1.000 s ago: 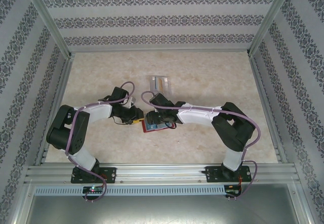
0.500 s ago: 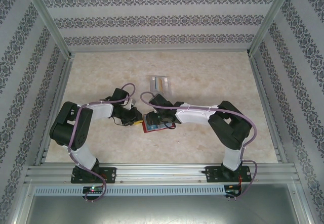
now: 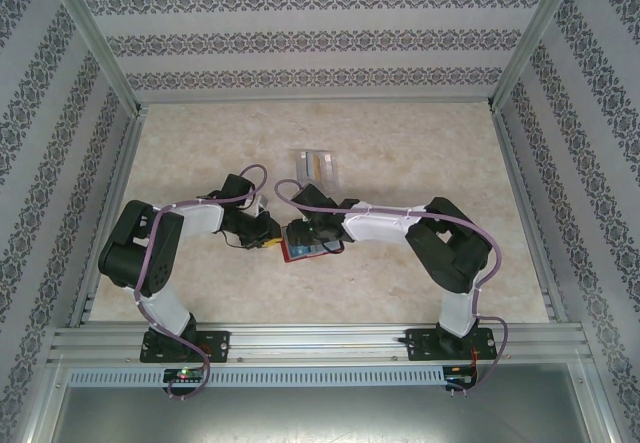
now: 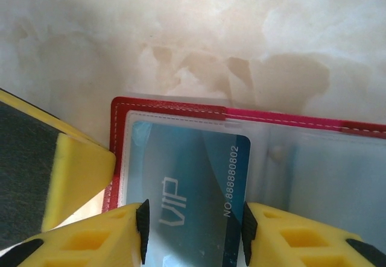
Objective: Put the credit cards into the card holder
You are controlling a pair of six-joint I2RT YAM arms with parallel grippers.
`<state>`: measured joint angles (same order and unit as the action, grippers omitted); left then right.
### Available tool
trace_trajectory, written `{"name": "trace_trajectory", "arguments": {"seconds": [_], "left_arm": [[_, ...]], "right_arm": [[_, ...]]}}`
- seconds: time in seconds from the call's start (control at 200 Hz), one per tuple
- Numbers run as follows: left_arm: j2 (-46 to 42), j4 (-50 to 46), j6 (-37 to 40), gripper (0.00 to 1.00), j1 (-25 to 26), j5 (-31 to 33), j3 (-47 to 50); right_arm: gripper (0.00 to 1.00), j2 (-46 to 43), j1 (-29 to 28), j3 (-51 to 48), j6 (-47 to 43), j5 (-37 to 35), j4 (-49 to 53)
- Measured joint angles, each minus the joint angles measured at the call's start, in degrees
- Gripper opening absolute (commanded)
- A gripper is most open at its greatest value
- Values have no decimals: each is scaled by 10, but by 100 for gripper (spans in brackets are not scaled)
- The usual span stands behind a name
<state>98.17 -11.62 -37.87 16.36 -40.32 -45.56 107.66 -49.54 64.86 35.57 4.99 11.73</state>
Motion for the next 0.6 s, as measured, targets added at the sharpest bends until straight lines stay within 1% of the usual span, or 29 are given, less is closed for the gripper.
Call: {"name": "trace_trajectory", "arguments": {"seconds": [0.165,0.435,0.525,0.6], "left_arm": [[6,-11,1,18,-1,-2,-9],[12,-20,1,18,-5,-11,-14],[11,-20,1,21,-5,-11,-15],[10,-21,2,27,-5,-13,-17]], "right_arm": [[44,5,-14,10,-9,-15,9],[45,19,-16,18,-9,-24,17],[45,13,-17,16,-11,-28,19],[45,-4,-17,10,-11,-31,30]]}}
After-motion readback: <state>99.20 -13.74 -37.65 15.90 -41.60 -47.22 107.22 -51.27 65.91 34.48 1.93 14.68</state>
